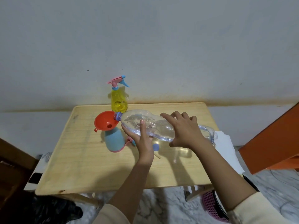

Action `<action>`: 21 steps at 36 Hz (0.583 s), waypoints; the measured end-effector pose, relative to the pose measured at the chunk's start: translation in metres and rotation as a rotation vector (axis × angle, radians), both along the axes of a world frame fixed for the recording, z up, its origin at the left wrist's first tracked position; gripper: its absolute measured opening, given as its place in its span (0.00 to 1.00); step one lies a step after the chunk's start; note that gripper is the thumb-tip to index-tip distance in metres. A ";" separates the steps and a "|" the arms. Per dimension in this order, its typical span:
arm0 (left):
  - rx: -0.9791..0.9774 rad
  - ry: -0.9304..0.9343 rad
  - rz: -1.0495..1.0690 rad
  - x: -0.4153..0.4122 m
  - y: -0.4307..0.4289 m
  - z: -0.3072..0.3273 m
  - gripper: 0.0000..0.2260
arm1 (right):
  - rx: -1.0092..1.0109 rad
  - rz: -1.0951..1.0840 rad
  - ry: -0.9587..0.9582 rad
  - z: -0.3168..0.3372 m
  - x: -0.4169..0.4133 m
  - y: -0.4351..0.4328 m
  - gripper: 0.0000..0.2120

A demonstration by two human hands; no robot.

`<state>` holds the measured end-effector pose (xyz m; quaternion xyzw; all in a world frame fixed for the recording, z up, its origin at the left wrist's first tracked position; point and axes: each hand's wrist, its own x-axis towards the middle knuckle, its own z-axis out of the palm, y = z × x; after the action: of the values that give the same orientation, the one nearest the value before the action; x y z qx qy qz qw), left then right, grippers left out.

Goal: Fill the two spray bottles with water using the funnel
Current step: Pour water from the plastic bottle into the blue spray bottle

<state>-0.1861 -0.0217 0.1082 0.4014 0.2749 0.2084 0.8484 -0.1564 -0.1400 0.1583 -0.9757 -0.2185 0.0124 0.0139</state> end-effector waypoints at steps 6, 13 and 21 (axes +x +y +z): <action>-0.027 0.001 0.007 -0.004 0.000 0.009 0.32 | -0.043 -0.006 -0.031 0.007 -0.002 0.004 0.47; -0.066 0.011 0.017 -0.005 0.001 0.013 0.32 | -0.076 -0.014 -0.057 0.013 -0.004 0.007 0.46; -0.132 0.010 -0.017 -0.006 0.002 0.010 0.34 | -0.103 -0.017 -0.087 0.017 -0.009 0.008 0.45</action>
<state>-0.1916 -0.0200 0.1185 0.3481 0.2888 0.1804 0.8734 -0.1651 -0.1318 0.1754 -0.9766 -0.2095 -0.0188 -0.0456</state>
